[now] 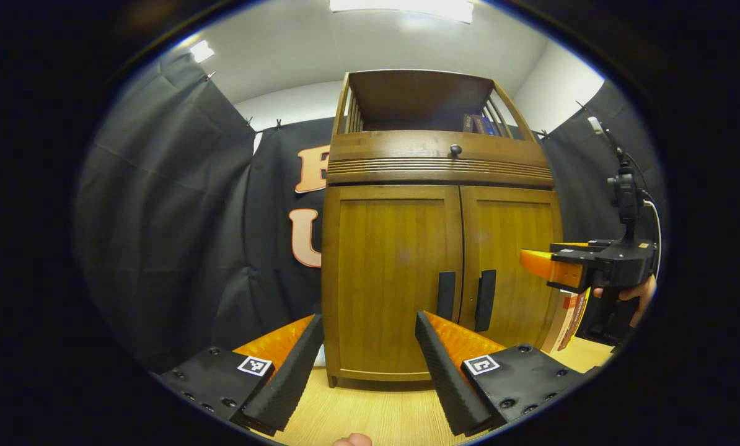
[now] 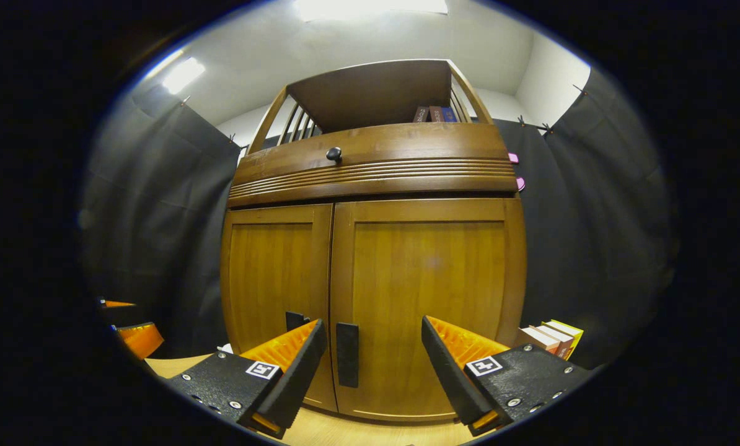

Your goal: Open the right door of the double-door shoe cabinet with the right hand, and open the left door with the left hand.

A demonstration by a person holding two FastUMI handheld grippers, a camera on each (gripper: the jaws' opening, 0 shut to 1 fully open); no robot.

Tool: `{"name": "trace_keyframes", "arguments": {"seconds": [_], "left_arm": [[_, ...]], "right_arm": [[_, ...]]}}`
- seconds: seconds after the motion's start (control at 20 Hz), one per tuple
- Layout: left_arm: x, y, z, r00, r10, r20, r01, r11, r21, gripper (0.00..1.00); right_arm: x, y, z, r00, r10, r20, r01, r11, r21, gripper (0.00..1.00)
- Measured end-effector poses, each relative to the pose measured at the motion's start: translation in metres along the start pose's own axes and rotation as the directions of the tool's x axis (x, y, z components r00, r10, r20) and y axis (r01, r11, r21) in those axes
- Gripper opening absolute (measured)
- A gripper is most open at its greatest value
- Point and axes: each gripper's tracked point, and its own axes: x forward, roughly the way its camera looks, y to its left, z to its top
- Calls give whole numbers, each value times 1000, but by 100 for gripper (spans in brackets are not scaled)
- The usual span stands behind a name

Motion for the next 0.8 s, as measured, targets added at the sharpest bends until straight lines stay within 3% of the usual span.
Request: {"name": "trace_keyframes", "arguments": {"seconds": [0.25,0.35,0.55,0.6,0.7,0.8], "left_arm": [[2,1,-2,1000,19,-13,-19,1000,12,99],[2,4,0,1000,30,-9,-30,999,19,97],[-12,15,-10,999,37,-20,-37,999,-3,94],[-14,15,-12,999,36,-25,-37,999,-4,97],[-12,17,-14,999,39,-33,-39,999,-1,95],[-9,20,-13,998,44,-35,-44,999,3,97]], "right_arm": [[42,14,-18,1000,-2,-11,2,1000,4,97],[55,18,-30,999,-7,-32,6,999,-32,98],[74,22,-52,998,-33,-61,26,994,-105,93],[77,18,-59,995,-56,-78,47,993,-111,89],[82,18,-72,991,-68,-115,58,995,-85,90],[89,20,-81,988,-62,-145,56,997,-43,77]]}}
